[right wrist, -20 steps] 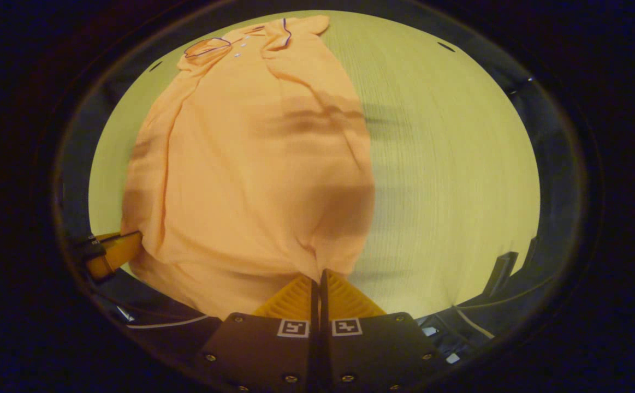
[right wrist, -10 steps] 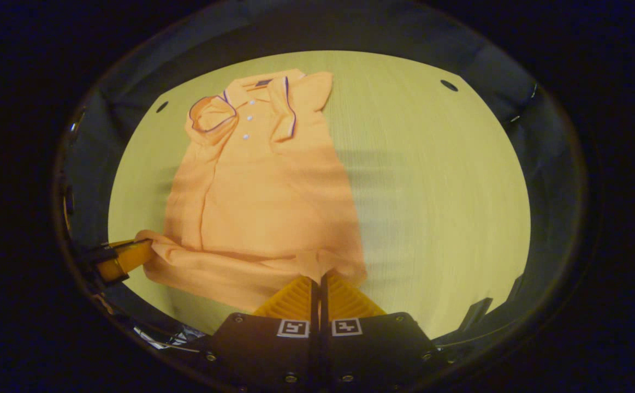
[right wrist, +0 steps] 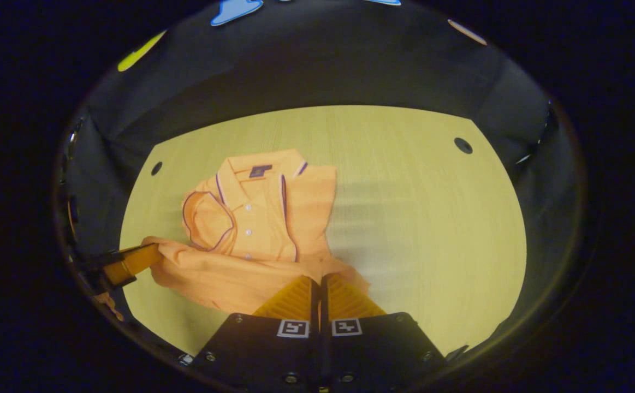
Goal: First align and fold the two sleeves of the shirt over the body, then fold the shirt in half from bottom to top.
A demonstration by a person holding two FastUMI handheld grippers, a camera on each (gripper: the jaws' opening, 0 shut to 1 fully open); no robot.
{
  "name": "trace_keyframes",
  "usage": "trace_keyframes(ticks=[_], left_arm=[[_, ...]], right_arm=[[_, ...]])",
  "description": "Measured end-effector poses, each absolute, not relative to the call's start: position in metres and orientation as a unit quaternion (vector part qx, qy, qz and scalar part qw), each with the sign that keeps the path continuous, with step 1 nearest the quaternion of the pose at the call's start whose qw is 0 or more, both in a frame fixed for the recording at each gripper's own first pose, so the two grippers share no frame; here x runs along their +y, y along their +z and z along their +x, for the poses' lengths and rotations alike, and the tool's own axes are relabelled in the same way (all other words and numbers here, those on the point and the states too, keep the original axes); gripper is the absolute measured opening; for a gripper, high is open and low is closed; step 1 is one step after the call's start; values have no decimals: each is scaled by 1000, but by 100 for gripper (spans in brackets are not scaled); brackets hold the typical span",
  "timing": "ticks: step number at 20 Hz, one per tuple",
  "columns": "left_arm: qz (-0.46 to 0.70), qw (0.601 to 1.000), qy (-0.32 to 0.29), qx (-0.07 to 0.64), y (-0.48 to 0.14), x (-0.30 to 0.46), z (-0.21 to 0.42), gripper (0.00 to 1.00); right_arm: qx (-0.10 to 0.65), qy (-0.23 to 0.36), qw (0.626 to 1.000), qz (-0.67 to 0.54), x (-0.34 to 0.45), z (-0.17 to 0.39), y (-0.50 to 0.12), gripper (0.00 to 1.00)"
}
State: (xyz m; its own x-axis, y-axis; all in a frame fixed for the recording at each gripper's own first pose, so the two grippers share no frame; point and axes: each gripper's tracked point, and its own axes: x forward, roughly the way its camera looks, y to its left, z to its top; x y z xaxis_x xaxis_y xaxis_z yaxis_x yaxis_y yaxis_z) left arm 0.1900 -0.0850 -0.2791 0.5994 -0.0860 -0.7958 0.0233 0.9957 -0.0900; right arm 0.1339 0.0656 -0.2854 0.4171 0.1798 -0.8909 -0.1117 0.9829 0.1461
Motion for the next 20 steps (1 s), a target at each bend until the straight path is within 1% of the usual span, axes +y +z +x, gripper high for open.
trace_keyframes(ticks=[4, 6, 7, 11, 16, 20], left_arm=[[-51, 906, -22, 419, -266, -85, 259, 6], [-67, 911, -14, 408, -271, -91, 298, 7], [-75, 912, -11, 403, -274, -94, 311, 6], [-83, 917, 1, 390, -283, -91, 346, 7], [-53, 917, 4, 395, -314, -85, 375, 6], [-29, 917, 4, 399, -331, -88, 386, 6]], right_arm=[[507, 80, 857, 50, 74, 196, -283, 1], [496, 75, 863, 61, 71, 226, -285, 1], [490, 74, 866, 62, 74, 241, -289, 1], [471, 74, 876, 70, 84, 296, -307, 0], [470, 74, 877, 58, 95, 323, -339, 1], [480, 72, 873, 45, 96, 322, -351, 1]])
